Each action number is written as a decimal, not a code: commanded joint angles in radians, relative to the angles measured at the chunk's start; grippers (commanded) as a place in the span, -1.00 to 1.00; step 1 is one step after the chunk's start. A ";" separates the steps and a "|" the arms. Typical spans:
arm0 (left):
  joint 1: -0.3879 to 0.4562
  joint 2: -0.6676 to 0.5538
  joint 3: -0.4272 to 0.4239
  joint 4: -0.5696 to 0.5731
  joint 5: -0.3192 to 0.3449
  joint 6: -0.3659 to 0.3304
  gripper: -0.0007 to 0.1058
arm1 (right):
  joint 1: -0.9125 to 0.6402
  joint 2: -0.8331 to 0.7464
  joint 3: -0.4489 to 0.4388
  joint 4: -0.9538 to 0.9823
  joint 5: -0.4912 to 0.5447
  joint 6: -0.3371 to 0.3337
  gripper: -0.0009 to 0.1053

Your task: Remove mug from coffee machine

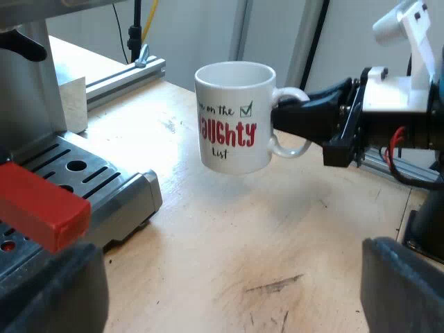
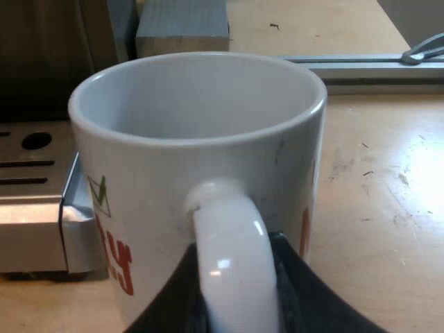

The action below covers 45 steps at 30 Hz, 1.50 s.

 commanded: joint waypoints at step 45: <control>-0.003 -0.003 0.045 0.055 -0.100 0.034 0.45 | -0.683 0.857 0.019 -1.169 -0.644 -0.376 -0.98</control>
